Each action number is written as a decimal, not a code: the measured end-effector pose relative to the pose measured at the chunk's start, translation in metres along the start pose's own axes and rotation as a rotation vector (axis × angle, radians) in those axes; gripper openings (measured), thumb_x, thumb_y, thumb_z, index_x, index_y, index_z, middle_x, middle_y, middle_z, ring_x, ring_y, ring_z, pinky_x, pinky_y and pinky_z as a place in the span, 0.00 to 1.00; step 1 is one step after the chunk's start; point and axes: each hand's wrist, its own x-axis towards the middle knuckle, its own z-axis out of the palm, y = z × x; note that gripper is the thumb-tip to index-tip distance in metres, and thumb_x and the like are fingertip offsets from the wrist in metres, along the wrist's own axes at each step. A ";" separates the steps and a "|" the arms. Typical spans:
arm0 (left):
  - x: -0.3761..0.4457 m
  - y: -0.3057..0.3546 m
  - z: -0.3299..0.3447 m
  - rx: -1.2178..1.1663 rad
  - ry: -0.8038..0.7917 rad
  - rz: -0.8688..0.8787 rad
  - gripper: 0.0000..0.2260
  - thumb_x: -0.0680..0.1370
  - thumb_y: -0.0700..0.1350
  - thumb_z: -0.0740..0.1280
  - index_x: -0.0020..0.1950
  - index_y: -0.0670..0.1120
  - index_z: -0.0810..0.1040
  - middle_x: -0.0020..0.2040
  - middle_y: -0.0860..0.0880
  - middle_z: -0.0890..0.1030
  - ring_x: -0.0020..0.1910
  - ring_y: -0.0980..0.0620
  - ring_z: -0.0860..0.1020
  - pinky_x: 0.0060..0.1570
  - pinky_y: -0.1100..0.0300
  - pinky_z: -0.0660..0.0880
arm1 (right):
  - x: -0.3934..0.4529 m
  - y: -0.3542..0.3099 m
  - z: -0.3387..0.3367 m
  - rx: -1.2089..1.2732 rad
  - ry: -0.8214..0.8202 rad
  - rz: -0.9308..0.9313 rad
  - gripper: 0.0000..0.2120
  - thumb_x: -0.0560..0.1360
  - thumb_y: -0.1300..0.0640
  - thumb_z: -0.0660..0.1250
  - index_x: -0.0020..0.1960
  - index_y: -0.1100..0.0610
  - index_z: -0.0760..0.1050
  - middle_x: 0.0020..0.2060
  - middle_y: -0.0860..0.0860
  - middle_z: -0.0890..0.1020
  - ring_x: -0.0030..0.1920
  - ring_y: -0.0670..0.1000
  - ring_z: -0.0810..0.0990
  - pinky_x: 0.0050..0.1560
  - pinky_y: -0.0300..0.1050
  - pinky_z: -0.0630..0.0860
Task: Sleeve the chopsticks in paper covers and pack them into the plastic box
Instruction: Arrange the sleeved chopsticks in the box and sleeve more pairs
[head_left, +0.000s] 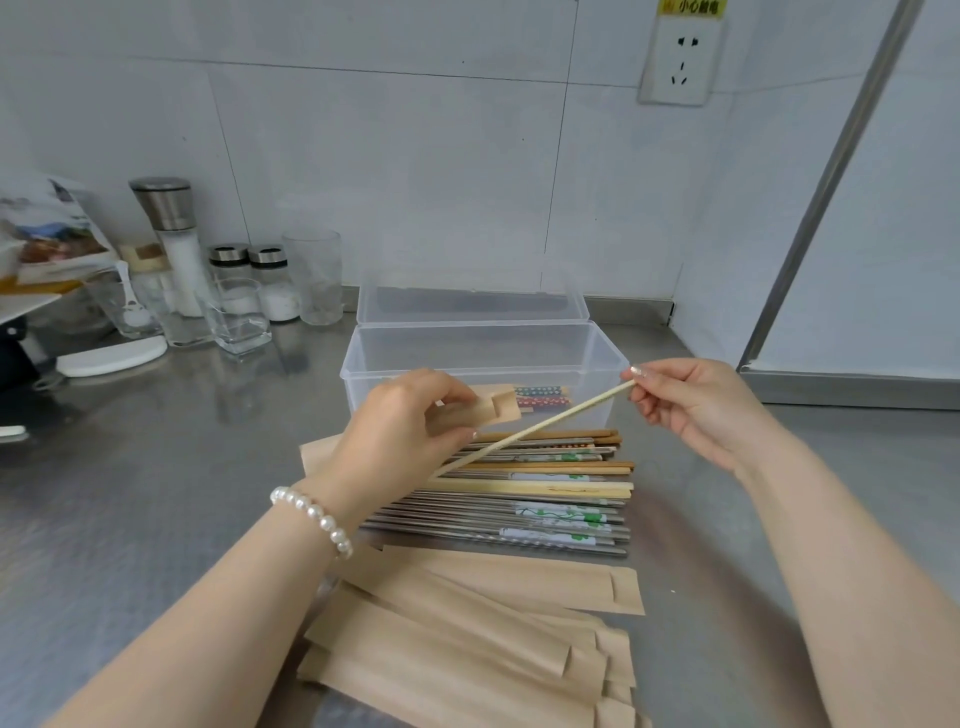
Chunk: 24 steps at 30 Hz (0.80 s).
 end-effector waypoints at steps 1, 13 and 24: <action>0.000 0.000 0.000 -0.004 0.003 -0.007 0.12 0.69 0.43 0.74 0.51 0.49 0.80 0.42 0.57 0.76 0.40 0.59 0.72 0.42 0.66 0.69 | 0.000 -0.002 -0.001 0.034 0.027 -0.014 0.08 0.75 0.67 0.61 0.43 0.64 0.78 0.25 0.51 0.79 0.27 0.45 0.74 0.28 0.33 0.73; 0.001 -0.002 -0.003 -0.013 -0.002 -0.082 0.12 0.68 0.44 0.74 0.50 0.49 0.79 0.44 0.55 0.78 0.40 0.57 0.73 0.44 0.60 0.72 | 0.009 -0.004 -0.019 0.217 0.667 -0.250 0.15 0.81 0.57 0.54 0.36 0.55 0.68 0.16 0.47 0.73 0.18 0.44 0.68 0.23 0.37 0.62; 0.000 0.001 -0.002 -0.039 -0.027 -0.028 0.12 0.68 0.44 0.74 0.50 0.50 0.79 0.43 0.55 0.78 0.39 0.58 0.74 0.43 0.62 0.73 | 0.010 -0.003 -0.018 0.154 0.734 -0.318 0.14 0.81 0.58 0.54 0.36 0.55 0.68 0.19 0.49 0.76 0.18 0.41 0.71 0.23 0.34 0.62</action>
